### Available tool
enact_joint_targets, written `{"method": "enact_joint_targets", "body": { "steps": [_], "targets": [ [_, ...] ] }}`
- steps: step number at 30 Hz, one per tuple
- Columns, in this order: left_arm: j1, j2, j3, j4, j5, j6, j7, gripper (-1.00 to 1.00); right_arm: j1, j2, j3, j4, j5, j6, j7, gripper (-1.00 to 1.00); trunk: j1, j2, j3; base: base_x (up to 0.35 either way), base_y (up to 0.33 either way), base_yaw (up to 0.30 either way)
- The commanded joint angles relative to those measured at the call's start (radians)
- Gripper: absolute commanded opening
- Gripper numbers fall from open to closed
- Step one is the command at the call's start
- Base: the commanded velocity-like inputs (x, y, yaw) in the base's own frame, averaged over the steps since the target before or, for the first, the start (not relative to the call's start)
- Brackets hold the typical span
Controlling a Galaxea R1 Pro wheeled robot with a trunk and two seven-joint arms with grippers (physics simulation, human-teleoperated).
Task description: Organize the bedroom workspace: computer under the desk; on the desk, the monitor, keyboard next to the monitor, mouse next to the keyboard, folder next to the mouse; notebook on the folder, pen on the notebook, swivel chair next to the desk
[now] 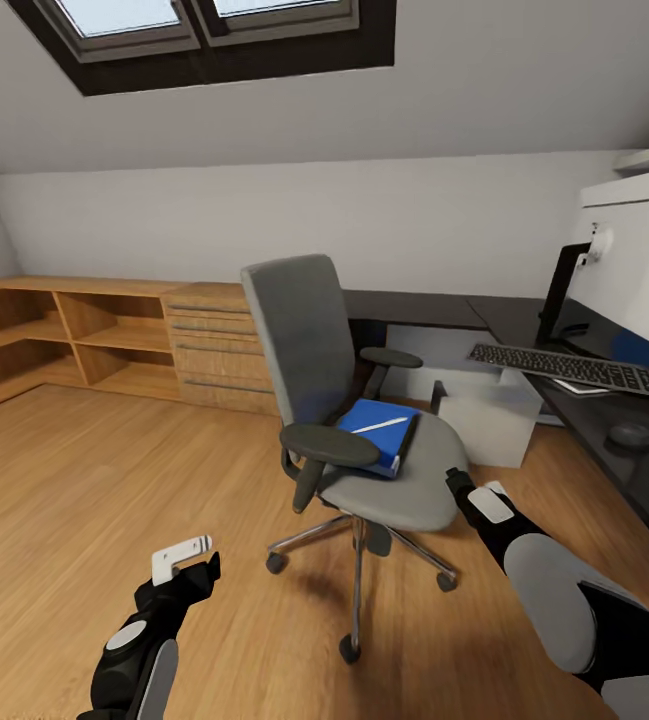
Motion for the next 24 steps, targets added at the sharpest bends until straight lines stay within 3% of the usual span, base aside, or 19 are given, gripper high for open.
{"method": "enact_joint_targets", "body": {
  "steps": [1, 12, 24],
  "targets": [
    [-0.001, 0.000, 0.000, -0.001, 0.010, 0.004, 0.007, 1.00, 0.000, 0.000, 0.007, 0.004, -0.021, 0.001, -0.005, 1.00, 0.000, 0.000, 0.000, 0.000, 0.000, 0.177],
    [-0.001, 0.001, -0.004, 0.024, 0.007, 0.002, 0.005, 1.00, 0.001, 0.000, 0.007, 0.004, -0.021, 0.001, -0.004, 1.00, 0.000, 0.000, 0.008, 0.014, 0.000, 0.180],
    [-0.001, 0.001, -0.006, 0.028, 0.005, 0.002, 0.005, 1.00, 0.000, 0.000, 0.008, 0.004, -0.021, 0.001, -0.004, 1.00, 0.000, 0.000, 0.009, 0.290, 0.000, 0.189]
  ]
}}
